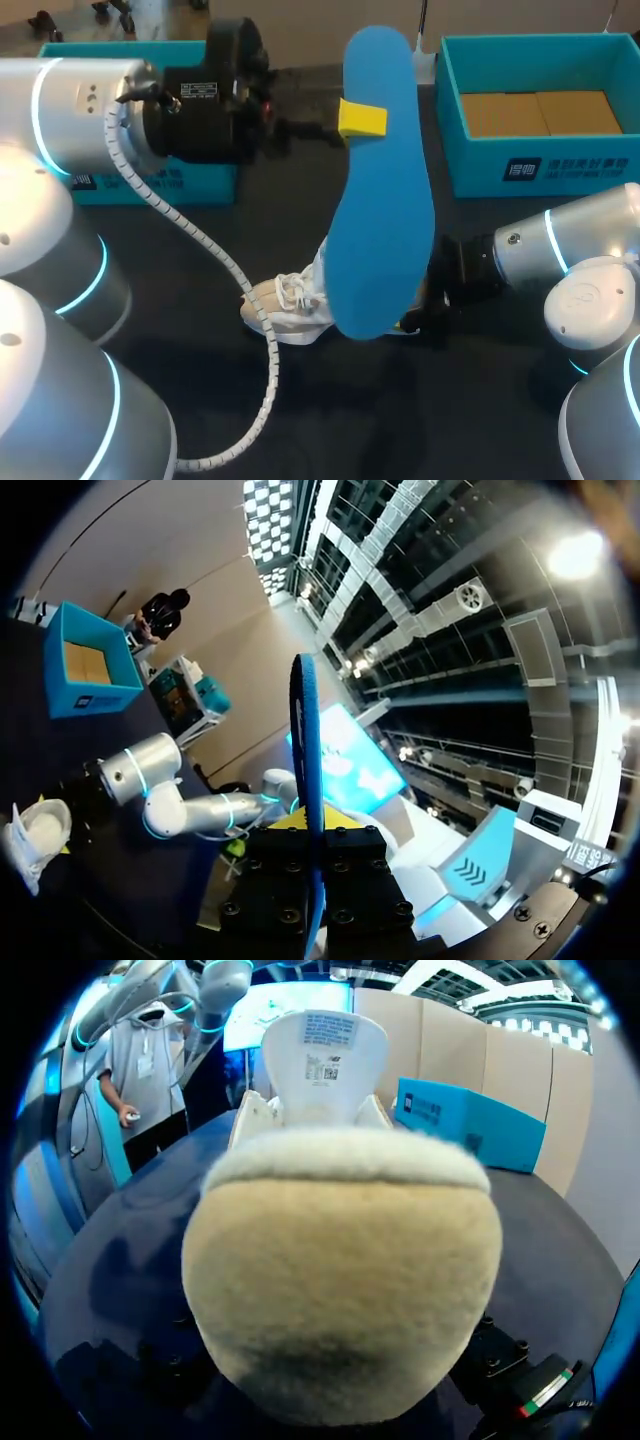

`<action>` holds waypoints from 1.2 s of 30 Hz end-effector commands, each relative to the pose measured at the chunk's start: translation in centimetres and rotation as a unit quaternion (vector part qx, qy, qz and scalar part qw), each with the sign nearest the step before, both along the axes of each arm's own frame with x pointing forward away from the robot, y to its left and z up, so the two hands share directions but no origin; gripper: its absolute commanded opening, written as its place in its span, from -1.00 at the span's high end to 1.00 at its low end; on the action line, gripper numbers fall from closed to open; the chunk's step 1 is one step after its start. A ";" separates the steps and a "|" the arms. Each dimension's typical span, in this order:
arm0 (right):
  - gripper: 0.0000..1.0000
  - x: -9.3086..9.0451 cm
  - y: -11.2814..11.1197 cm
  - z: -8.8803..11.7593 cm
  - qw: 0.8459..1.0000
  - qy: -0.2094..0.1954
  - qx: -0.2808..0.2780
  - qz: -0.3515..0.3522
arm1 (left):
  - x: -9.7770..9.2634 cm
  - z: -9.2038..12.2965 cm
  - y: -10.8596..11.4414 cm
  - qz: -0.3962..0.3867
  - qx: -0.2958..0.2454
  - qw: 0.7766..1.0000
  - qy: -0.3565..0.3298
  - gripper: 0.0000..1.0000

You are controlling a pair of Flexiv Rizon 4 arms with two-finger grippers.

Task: Take the shoe out of the shoebox, open the shoe tongue, remove and reinsert the insole, then place the shoe into the shoebox

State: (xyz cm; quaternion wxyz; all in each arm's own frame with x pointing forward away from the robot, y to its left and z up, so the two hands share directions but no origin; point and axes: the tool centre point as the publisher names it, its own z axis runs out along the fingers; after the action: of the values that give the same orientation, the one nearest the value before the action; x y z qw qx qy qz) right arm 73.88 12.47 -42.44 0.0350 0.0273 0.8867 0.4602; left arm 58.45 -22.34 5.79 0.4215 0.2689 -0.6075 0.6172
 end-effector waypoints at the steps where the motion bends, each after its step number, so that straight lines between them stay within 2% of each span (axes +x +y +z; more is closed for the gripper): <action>1: 1.00 -0.1 0.2 -0.1 1.000 0.000 -0.003 -0.001 | -0.2 -0.4 -0.5 0.003 -0.005 1.000 0.001 1.00; 28: 1.00 -0.1 0.2 -0.1 1.000 0.000 -0.003 -0.001 | -0.2 -0.4 -0.5 0.003 -0.005 1.000 0.001 1.00; 29: 0.94 -0.1 0.2 -0.1 1.000 0.000 -0.003 -0.001 | -0.2 -0.4 -0.5 0.003 -0.005 1.000 0.001 1.00; 30: 0.65 -0.1 0.2 -0.1 1.000 0.000 -0.003 -0.001 | -0.2 -0.4 -0.5 0.003 -0.005 1.000 0.001 1.00; 31: -1.00 -0.1 0.2 -0.1 1.000 0.000 -0.003 -0.001 | -0.2 -0.4 -0.5 0.003 -0.005 1.000 0.001 1.00; 36: -1.00 -0.1 0.2 -0.1 1.000 0.000 -0.003 -0.001 | -0.2 -0.4 -0.5 0.003 -0.005 1.000 0.001 1.00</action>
State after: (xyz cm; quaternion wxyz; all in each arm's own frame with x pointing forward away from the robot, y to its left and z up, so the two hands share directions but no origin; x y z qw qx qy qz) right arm 73.85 12.42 -42.55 0.0348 0.0272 0.8870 0.4596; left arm 58.26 -22.58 5.48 0.4217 0.2691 -0.6044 0.6201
